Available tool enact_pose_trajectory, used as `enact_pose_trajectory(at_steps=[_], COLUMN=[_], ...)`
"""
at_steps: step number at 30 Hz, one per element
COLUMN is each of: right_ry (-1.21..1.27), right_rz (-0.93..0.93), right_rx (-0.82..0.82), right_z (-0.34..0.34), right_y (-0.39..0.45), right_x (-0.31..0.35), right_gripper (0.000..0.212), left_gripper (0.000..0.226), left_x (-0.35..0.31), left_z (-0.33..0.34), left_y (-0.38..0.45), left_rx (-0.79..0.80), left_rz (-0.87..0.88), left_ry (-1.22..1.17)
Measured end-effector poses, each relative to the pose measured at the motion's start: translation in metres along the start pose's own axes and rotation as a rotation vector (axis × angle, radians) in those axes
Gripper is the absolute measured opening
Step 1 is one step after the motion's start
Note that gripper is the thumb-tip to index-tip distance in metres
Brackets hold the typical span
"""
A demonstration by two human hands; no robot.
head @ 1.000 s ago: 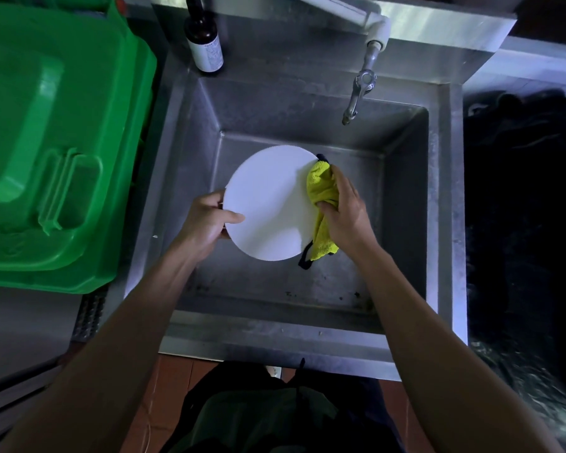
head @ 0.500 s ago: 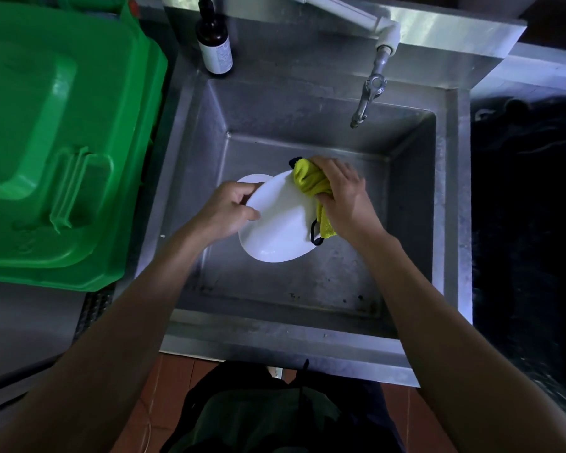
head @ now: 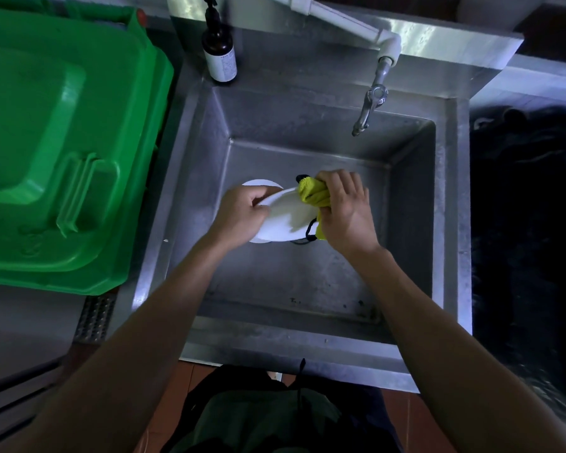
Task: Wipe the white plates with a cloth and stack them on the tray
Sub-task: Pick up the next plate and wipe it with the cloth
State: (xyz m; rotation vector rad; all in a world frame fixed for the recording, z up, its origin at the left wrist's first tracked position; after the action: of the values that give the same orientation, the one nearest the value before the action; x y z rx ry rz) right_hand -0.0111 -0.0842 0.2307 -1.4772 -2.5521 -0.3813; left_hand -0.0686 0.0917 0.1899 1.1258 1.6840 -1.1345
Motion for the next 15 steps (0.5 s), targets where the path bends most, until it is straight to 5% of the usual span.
enact_pose_trajectory(at_steps=[3, 7, 11, 15], right_ry=[-0.001, 0.017, 0.022, 0.016], right_rz=[0.050, 0.114, 0.123, 0.083], right_rx=[-0.079, -0.189, -0.267, -0.275], right_z=[-0.010, -0.023, -0.028, -0.027], right_y=[-0.003, -0.007, -0.013, -0.018], right_x=[-0.008, -0.021, -0.022, -0.015], right_gripper=[0.049, 0.053, 0.055, 0.056], left_gripper=[0.044, 0.015, 0.062, 0.058], left_x=[0.013, 0.069, 0.067, 0.038], left_z=[-0.010, -0.006, 0.042, 0.054], left_y=[-0.009, -0.044, -0.048, -0.024], left_rx=[-0.175, -0.516, -0.288, -0.247], left_rz=[-0.083, -0.539, -0.784, -0.779], left_ry=[-0.142, -0.837, -1.208, -1.228])
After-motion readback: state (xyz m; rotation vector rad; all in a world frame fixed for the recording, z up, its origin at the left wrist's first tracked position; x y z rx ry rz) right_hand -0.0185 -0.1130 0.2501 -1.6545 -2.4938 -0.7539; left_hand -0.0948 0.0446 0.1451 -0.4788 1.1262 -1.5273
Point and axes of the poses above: each hand's wrist, its own y-axis towards the middle knuckle, its own z-axis out of the palm, x = y × z, the point moved 9 cm from there along y, towards the middle knuckle, and after that the axes turned 13 degrees about -y, right-handed, at the moved point
